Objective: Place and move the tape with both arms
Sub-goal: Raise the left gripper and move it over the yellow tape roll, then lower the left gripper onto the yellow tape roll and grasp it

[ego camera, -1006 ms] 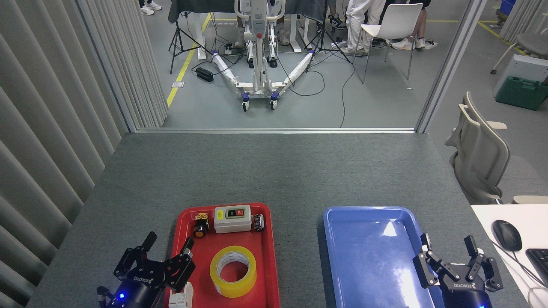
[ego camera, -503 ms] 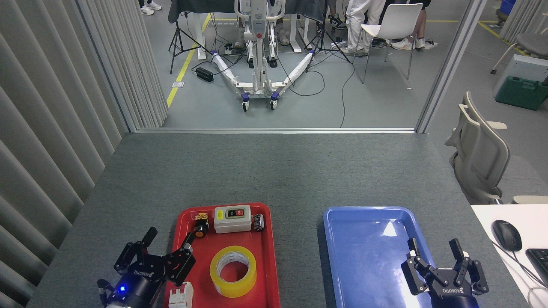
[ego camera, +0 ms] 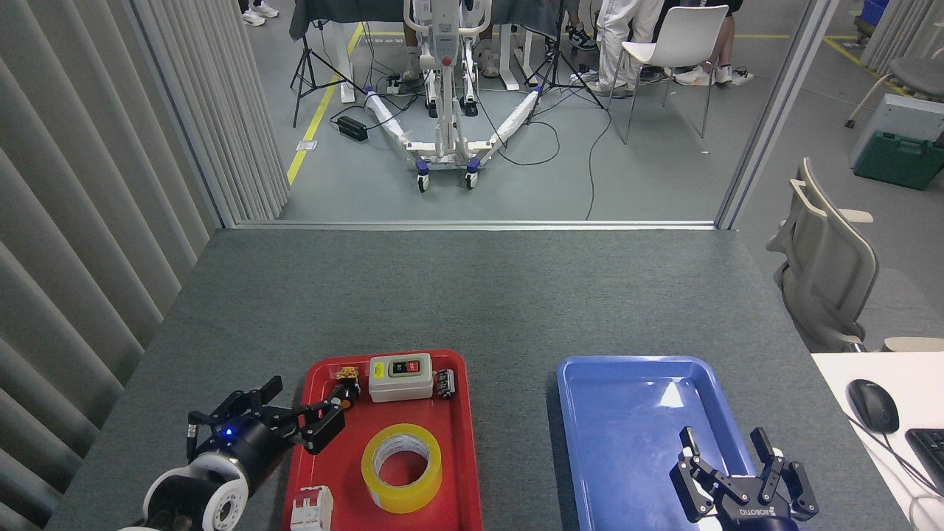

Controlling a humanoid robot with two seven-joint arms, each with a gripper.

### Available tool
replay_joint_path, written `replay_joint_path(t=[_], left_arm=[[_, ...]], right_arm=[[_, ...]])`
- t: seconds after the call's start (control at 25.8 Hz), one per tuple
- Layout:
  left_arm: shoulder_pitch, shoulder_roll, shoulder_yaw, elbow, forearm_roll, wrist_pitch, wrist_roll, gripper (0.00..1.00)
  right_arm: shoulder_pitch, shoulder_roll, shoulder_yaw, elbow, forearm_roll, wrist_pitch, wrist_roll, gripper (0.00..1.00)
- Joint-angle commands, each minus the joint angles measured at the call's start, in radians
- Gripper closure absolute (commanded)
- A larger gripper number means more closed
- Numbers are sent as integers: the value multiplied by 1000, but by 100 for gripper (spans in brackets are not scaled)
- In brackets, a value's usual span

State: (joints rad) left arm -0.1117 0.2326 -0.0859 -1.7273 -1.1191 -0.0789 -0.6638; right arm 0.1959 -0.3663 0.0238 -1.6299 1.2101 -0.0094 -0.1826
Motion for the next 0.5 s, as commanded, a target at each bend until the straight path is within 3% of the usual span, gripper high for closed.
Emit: replay_joint_path(t=[0.0,0.31,0.46], left_arm=[[-80,-7,-9,-1,-1,-27,-286,0],[-329,-24,-49,91,-4,-71,-956,0],[-430,-96,-104,292,-7,-71,-994,1]], right_arm=[[3,4,2,-1,20,2,3,0],[13,30,5,2,59,5,25,0],[16,36,5,4,63,3,26,0]])
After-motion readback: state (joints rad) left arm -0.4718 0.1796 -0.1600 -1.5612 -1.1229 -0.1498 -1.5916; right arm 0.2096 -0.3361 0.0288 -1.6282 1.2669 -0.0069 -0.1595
